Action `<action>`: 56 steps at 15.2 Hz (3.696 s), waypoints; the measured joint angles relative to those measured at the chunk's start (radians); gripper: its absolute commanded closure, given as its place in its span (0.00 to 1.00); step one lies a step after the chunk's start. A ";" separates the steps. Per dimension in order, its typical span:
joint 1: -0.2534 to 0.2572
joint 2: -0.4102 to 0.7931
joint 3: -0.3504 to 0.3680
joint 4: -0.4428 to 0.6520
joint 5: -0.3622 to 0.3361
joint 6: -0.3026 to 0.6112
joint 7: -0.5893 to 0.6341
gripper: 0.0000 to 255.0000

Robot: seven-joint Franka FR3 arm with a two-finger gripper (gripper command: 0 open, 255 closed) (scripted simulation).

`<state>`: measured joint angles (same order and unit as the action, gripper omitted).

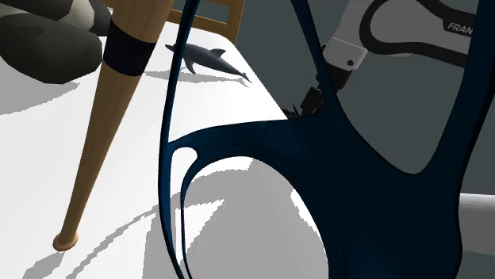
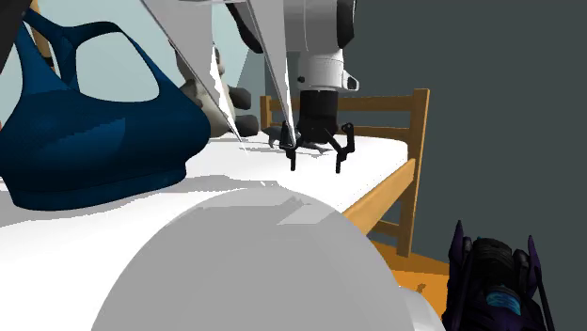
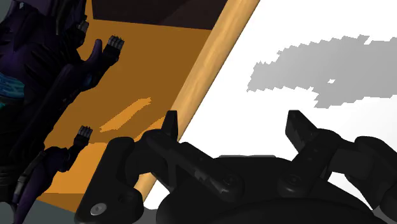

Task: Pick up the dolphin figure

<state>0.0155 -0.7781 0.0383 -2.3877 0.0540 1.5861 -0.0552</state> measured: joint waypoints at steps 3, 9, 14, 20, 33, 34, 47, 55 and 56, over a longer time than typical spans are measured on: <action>0.008 0.050 -0.009 0.034 -0.010 0.024 -0.037 0.00; 0.050 0.246 -0.034 0.187 -0.038 0.105 -0.195 0.00; 0.082 0.419 -0.052 0.348 -0.050 0.152 -0.339 0.00; 0.119 0.622 -0.048 0.574 -0.048 0.170 -0.492 0.00; 0.183 1.063 0.014 1.208 -0.059 0.061 -0.764 0.00; 0.185 1.067 0.016 1.203 -0.059 0.070 -0.768 0.00; 0.184 1.035 0.018 1.072 -0.057 0.173 -0.774 1.00; 0.185 1.053 0.018 1.139 -0.059 0.123 -0.773 1.00; 0.185 1.053 0.017 1.150 -0.059 0.112 -0.774 1.00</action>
<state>0.2004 0.2751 0.0558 -1.2381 -0.0046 1.6982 -0.8289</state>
